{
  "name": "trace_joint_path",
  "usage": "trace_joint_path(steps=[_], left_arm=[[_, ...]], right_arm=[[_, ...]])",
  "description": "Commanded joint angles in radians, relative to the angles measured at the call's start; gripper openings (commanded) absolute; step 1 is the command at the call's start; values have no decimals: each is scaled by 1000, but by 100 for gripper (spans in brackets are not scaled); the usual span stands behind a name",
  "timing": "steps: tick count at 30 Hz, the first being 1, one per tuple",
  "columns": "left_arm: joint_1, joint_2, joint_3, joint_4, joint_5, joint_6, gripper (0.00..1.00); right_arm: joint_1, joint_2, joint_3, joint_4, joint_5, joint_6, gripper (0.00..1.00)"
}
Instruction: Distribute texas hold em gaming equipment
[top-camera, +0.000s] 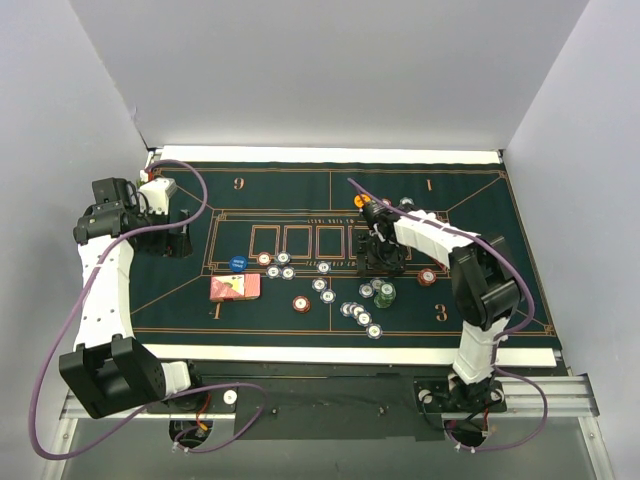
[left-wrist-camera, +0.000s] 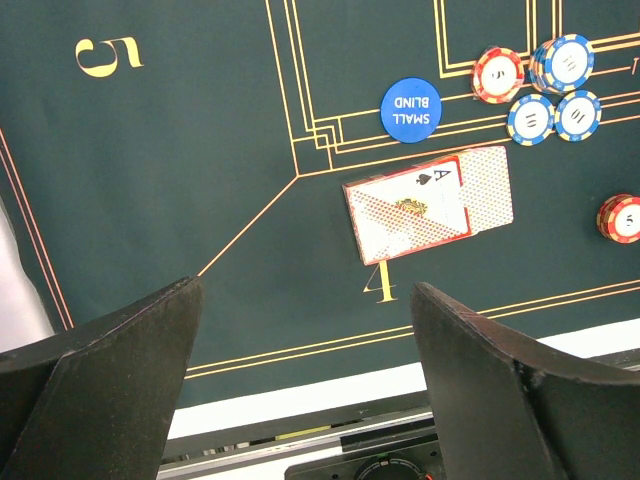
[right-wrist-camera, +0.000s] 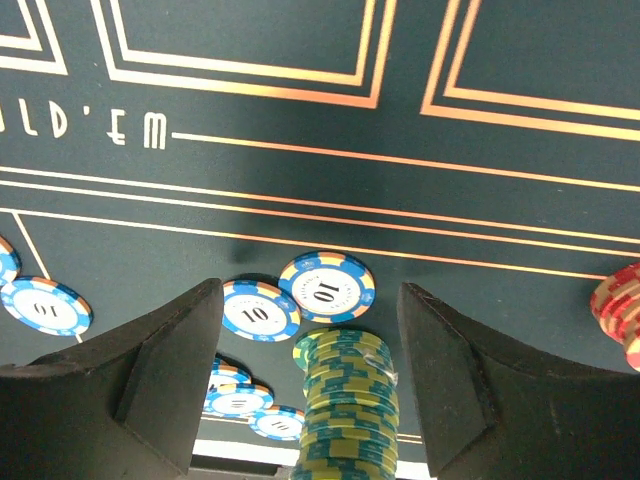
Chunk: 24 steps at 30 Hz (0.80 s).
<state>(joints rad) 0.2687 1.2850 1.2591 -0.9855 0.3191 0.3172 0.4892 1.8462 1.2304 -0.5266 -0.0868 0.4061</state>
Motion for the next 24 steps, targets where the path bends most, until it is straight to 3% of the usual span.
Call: trace_joint_path(steps=[1,16,24], left_arm=[[7,-33,40,-1,17,0,96],[6,-19,60,-5,5,3,96],[7,-15,60,-2,1,11,96]], right_arm=[[29,36,24,-53,-8,-33,65],[19,44,-25,-79,132,-33,59],[-130,-76,-147,-53,283,68,44]])
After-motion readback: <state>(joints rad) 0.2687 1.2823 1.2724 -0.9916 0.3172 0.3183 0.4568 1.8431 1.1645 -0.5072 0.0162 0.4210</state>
